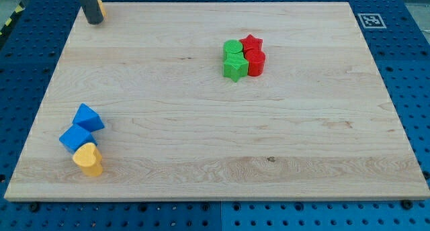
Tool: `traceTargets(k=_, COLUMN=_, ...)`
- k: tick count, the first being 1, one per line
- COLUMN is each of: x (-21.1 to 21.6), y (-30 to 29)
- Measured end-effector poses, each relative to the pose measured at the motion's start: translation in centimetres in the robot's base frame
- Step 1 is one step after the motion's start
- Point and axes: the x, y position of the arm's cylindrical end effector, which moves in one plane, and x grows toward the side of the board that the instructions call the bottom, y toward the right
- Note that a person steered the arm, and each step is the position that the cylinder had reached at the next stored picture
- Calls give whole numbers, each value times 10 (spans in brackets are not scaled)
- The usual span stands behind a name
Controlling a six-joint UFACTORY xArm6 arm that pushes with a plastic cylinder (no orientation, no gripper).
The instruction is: Move the yellow heart slightly up a bit
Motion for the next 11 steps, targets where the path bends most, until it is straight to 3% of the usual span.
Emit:
traceTargets(k=3, x=160, y=-33)
traceTargets(k=7, x=185, y=-50)
traceTargets(k=8, x=235, y=-50)
traceTargets(k=9, x=323, y=-49)
traceTargets(k=11, x=340, y=-33)
